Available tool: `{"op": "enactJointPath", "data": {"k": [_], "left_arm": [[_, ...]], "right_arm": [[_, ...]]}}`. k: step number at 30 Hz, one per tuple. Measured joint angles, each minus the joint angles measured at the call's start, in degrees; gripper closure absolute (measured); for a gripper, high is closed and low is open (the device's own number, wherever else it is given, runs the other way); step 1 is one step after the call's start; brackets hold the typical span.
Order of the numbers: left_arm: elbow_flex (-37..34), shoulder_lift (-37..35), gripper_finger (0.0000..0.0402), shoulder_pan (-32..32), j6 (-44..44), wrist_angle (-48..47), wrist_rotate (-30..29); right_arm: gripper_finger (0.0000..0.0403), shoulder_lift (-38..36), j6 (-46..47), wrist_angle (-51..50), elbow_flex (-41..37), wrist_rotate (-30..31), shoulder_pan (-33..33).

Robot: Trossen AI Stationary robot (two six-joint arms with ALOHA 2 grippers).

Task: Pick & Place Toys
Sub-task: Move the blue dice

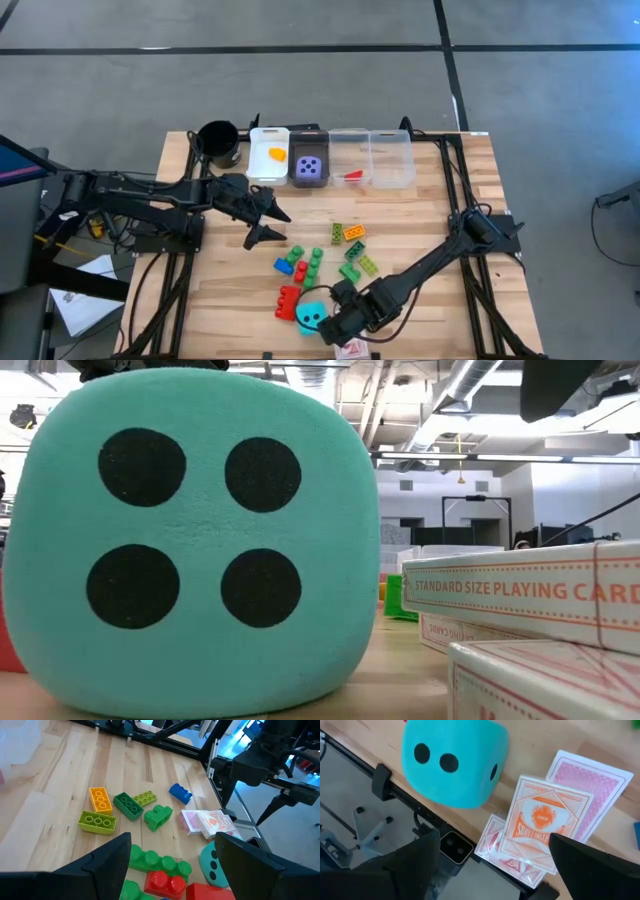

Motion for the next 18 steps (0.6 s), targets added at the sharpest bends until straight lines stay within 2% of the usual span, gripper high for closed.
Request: {"op": "enactJointPath", "data": {"k": [11, 14, 18], "left_arm": [[0.0, 0.1, 0.0131, -1.5, -0.8, 0.0, 0.0], [0.0, 0.7, 0.0148, -3.1, -1.2, -0.2, -2.0], [0.0, 1.8, 0.0195, -5.2, -1.4, -0.3, -5.0]], "right_arm": [[0.0037, 0.0, 0.1, 0.0, 0.0, 0.0, -0.4], [0.0037, 0.0, 0.2, 0.1, 0.0, 0.0, -0.4], [0.0037, 0.0, 0.2, 0.1, 0.0, 0.0, -0.4]]}}
